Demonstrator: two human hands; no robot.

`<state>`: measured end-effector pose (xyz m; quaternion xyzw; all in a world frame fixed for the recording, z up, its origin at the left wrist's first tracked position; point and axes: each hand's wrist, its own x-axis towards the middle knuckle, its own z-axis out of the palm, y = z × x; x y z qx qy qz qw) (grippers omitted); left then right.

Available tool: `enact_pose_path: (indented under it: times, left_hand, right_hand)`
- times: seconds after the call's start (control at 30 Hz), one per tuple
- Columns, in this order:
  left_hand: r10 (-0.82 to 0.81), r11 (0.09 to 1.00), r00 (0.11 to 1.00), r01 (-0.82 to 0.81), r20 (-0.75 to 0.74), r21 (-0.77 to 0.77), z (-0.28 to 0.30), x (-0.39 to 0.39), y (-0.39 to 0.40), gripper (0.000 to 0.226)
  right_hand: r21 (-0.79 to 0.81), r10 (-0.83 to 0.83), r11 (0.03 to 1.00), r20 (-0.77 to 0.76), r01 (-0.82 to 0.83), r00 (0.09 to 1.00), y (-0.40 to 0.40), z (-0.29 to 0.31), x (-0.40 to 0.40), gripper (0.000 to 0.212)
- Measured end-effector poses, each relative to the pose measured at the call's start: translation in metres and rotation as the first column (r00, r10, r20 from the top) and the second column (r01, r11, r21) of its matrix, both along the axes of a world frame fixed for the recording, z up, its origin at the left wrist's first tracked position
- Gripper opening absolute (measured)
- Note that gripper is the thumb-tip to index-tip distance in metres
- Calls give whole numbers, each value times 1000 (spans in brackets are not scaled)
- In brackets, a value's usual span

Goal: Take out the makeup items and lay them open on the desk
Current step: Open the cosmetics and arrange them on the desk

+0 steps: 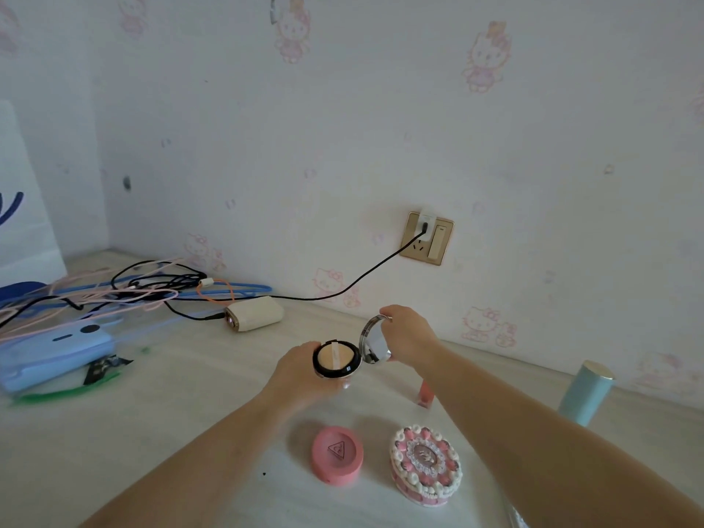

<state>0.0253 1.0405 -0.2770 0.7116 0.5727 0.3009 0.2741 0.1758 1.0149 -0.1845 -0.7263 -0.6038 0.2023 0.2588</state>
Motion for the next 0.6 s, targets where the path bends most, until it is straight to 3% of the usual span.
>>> enact_pose_path:
  times: [0.2,0.37,0.6]
  left_hand:
    - [51,996,971,-68,-235,-65,-13,-9,13,65]
    - [86,994,962,-101,-259,-45,-16,-8,11,80]
    - [106,993,940,-119,-324,-22,-18,-5,15,82]
  right_hand:
    - [-65,33,998,83,-27,996,15,-21,2,44]
    - [-127,40,992,132,-23,990,28,-32,4,56]
    - [-119,33,993,143,-16,989,40,-40,6,56]
